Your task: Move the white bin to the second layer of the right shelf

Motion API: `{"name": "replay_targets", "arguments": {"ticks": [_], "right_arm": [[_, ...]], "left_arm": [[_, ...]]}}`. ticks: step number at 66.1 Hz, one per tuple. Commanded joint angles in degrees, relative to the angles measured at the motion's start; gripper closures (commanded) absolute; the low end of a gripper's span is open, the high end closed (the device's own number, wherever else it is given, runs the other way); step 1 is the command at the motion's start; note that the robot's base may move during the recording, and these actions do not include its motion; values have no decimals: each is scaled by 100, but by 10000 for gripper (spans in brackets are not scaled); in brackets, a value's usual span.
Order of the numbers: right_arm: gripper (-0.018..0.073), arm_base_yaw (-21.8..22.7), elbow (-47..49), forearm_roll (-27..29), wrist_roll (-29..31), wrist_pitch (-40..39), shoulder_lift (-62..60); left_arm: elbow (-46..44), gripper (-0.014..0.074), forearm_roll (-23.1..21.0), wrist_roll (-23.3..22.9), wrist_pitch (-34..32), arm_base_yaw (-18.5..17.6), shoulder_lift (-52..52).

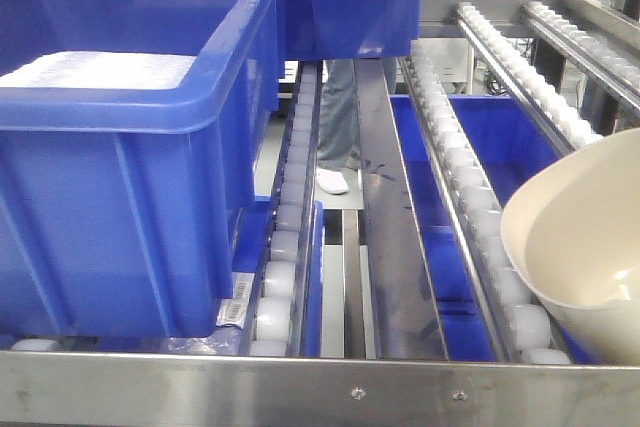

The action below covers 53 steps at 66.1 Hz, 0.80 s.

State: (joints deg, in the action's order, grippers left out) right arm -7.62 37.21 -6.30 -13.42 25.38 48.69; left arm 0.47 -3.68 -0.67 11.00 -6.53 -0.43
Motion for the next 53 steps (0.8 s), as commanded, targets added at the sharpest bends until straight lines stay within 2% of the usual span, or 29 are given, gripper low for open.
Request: {"name": "replay_targets", "arguments": {"ticks": [1,3,7,9,13,26,45,53], "right_arm": [[188,-1,125,-133,12,-329,-845],[263,-1,97,-190,12,-306,-1120],[477,-1,10,-294,12,-243,-1746],[529,-1,-43,-343,12,-230,-1970],[473,3,-197,-474,12,-247,-2372],[491,3,-410,-492,12,-222,-3050],[491,3,-410,-492,12,-222,-3055],[491,3,-417,-911,12,-368,-3055]], "left_arm": [[156,512,-25,-56,-507,-37,-97],[156,512,-25,-56,-507,-37,-97],[156,512,-25,-56,-507,-37,-97],[156,512,-25,-56,-507,-37,-97],[156,512,-25,-56,-507,-37,-97],[156,512,-25,-56,-507,-37,-97],[156,512,-25,-56,-507,-37,-97],[156,512,-25,-56,-507,-37,-97]]}}
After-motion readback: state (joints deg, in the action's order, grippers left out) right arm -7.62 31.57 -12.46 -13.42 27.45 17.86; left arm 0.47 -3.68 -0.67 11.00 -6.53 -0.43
